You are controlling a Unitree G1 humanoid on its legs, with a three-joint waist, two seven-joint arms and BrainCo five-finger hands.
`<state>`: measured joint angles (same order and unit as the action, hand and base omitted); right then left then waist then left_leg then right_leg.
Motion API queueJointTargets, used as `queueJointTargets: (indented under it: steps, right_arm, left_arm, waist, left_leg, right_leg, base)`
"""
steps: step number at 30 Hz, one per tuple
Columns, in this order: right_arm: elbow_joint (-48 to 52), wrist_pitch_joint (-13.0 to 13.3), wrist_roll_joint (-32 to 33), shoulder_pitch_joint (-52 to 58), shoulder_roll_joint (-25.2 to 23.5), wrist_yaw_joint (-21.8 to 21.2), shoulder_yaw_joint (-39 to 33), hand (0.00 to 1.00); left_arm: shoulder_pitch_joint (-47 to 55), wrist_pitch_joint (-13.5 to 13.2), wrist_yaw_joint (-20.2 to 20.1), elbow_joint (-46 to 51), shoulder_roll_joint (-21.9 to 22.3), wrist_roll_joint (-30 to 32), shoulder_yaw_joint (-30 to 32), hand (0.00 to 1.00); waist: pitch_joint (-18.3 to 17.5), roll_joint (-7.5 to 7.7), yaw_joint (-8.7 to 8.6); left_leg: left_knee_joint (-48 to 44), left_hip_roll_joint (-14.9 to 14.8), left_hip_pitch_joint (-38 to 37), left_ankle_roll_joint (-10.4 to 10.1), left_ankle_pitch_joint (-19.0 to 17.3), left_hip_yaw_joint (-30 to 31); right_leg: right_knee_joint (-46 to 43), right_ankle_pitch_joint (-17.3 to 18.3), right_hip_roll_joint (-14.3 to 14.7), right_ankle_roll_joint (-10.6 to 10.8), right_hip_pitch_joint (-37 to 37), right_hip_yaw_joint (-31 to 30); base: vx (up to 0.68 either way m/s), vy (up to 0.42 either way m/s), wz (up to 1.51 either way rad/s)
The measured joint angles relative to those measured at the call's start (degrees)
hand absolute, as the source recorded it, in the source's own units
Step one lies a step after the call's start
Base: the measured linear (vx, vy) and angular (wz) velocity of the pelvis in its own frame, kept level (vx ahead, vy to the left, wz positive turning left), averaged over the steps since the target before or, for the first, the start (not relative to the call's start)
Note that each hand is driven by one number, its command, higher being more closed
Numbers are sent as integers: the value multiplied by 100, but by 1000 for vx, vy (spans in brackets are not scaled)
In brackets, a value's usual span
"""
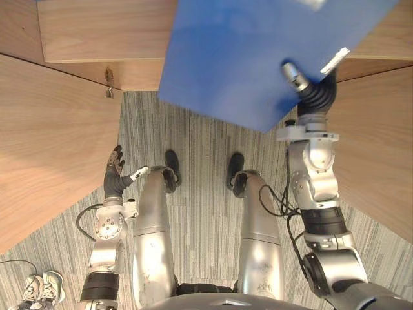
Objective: Walk over to the cabinet, pick up the folder, carry it to the office cabinet, place the folder inside the office cabinet, then close the office cabinet door
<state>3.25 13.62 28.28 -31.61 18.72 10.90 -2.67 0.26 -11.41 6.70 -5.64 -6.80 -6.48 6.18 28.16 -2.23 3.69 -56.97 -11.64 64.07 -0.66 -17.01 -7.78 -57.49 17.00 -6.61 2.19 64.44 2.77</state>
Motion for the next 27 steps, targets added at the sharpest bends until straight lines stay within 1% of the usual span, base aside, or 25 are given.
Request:
queueJointTargets:
  steps: [2,3,5,8,11,13,15,18,21,23,25,27]
  right_arm:
    - [-5,49,420,-233,-22,113,-214,100]
    - [-6,96,508,-305,-25,165,-247,100]
    - [-166,257,750,-670,-35,282,-343,100]
    - [-548,260,958,-1067,-78,421,-385,100]
    - [-1090,262,1431,-1535,-424,473,-366,100]
    - [-1417,249,1620,-1865,-505,493,-374,100]
    - [-1745,242,1831,-2189,-503,617,-426,100]
    - [-2066,246,2194,-2541,-468,735,-643,100]
    - [-2279,259,2495,-2827,-462,894,-783,100]
    - [-2306,276,2623,-2980,-455,944,-887,100]
    - [-2441,361,2726,-3229,-445,949,-893,100]
    - [-2567,366,2845,-3440,-385,970,-930,100]
  left_arm:
    - [0,-29,4,95,0,-22,7,0]
    - [0,-29,6,113,1,-24,7,0]
    - [1,-30,17,210,7,-85,7,0]
    - [-9,-32,39,277,11,-205,2,0]
    - [-240,7,88,203,14,-222,-3,0]
    - [-349,12,134,126,16,-230,-1,0]
    - [-357,9,169,43,32,-248,-1,0]
    - [-356,9,187,-9,140,-409,-12,0]
    - [-365,8,189,-108,144,-462,-33,0]
    - [-367,8,202,-198,144,-467,-61,0]
    - [-371,8,241,-202,146,-467,-71,0]
    - [-435,8,259,-243,169,-467,-82,0]
  waist:
    - [0,0,-2]
    - [0,0,-3]
    - [0,0,-3]
    - [0,-1,2]
    - [-3,-1,-4]
    - [-4,-2,6]
    - [-4,-3,25]
    - [-9,-10,68]
    - [-14,-17,81]
    - [-24,-19,97]
    - [-25,-19,99]
    - [-25,-19,111]
  left_leg:
    - [0,-1,41,0,0,10]
    - [-5,-1,60,0,0,13]
    - [-56,-1,159,-2,2,34]
    - [-110,0,219,-3,2,68]
    - [-114,0,298,-39,33,147]
    - [-119,0,378,-45,67,148]
    - [-133,-1,430,-56,86,169]
    - [-183,-9,468,-59,88,216]
    - [-192,-1,539,-66,116,294]
    - [-180,24,594,-62,147,294]
    - [-171,32,673,-85,196,302]
    - [-123,35,711,-94,255,308]
  right_leg:
    - [-3,7,-3,1,29,14]
    - [-8,7,-4,1,47,16]
    - [-66,14,-11,-4,141,26]
    - [-133,37,-19,-16,187,46]
    - [-163,49,-19,-37,226,115]
    - [-192,41,-20,-49,319,113]
    - [-222,42,-19,-55,371,127]
    - [-257,56,-18,-76,374,170]
    - [-265,62,-34,-95,388,253]
    - [-308,71,-64,-119,460,260]
    - [-344,66,-76,-142,555,268]
    - [-345,51,-79,-168,603,284]
  base:
    - [-1,-52,2]
    - [-15,-41,2]
    - [-26,-46,2]
    - [-35,-50,4]
    - [-42,-59,6]
    - [-44,-60,3]
    - [-38,-56,2]
    - [-27,-38,3]
    - [-45,-29,7]
    - [-44,-35,8]
    - [-59,-53,7]
    - [-54,-53,8]
